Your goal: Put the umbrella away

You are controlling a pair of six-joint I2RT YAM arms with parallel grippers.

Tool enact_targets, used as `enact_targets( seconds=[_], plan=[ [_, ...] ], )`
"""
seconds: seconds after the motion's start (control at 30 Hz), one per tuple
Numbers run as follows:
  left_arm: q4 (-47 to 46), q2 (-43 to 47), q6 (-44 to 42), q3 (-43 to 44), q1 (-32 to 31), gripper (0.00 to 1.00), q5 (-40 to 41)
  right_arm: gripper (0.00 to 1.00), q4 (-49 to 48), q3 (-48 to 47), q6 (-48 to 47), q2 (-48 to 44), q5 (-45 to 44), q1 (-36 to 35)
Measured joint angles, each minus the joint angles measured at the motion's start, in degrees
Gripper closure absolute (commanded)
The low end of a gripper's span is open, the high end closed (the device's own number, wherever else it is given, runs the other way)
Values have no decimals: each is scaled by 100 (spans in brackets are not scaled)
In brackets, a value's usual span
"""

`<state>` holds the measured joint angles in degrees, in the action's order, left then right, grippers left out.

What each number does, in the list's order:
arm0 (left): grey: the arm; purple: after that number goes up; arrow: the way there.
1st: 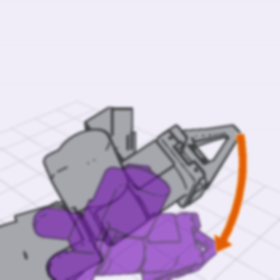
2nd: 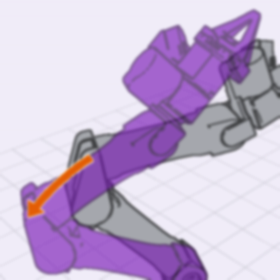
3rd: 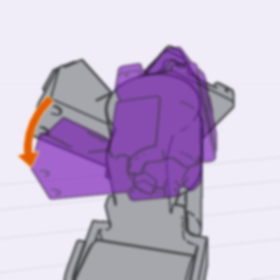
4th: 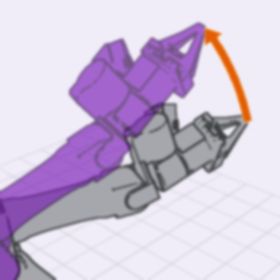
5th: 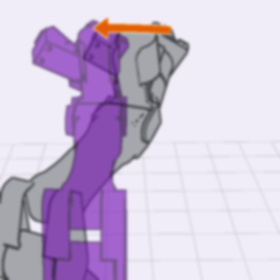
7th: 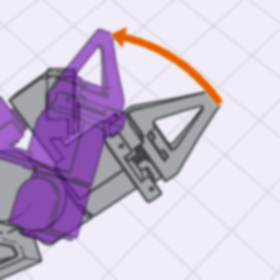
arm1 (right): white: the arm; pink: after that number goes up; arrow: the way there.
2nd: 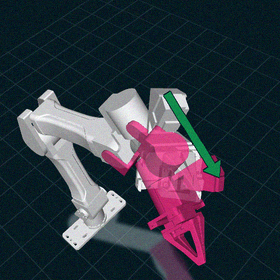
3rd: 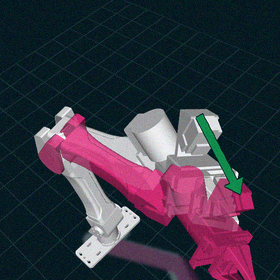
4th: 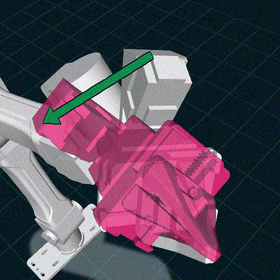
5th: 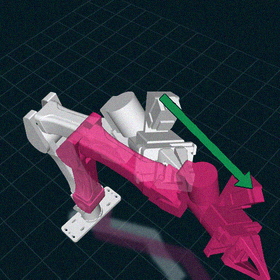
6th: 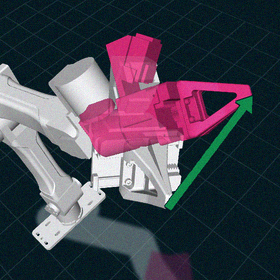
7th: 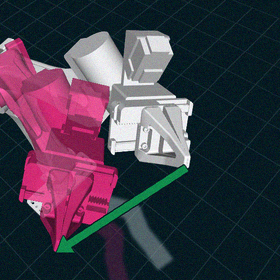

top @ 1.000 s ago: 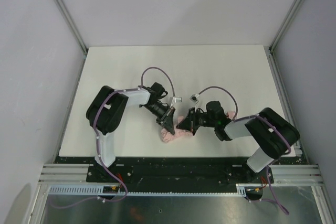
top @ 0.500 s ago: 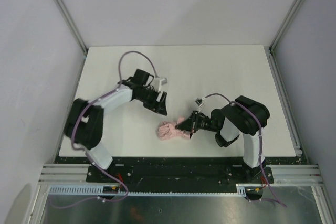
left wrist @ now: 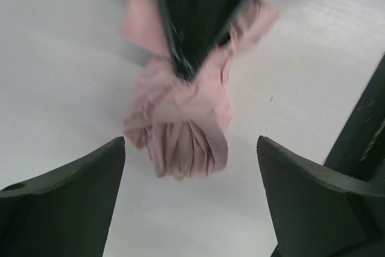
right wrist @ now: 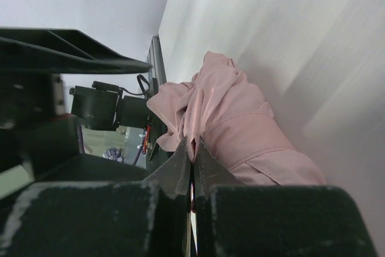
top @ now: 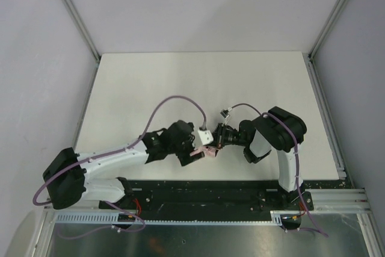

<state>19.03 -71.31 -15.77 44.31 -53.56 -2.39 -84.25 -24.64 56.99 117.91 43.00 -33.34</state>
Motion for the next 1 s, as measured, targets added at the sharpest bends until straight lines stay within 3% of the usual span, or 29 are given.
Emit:
enact_targets(
  seconds=[0.2,0.43,0.5,0.6,0.77,0.83,1.0],
  plan=[
    [-125,-57,-953,-608,-308,1,966,100,125,-98,-2,-2,192,122],
    [-660,-903,-1397,-413,-310,3,1145,100,260,-138,-2,-44,264,151],
    [-664,-1235,-1401,-197,-240,12,929,100,286,-146,-2,-50,282,155],
    [-573,-1626,-1338,125,-72,33,503,100,334,-153,-2,-70,295,157],
    [57,-2430,-1123,909,560,90,-619,100,531,-192,-11,-192,83,199],
    [225,-2520,-1106,1086,643,98,-809,100,557,-197,-15,-264,44,240],
    [387,-2546,-1071,1228,918,100,-1397,100,990,-195,-107,-575,-9,269]
  ],
)
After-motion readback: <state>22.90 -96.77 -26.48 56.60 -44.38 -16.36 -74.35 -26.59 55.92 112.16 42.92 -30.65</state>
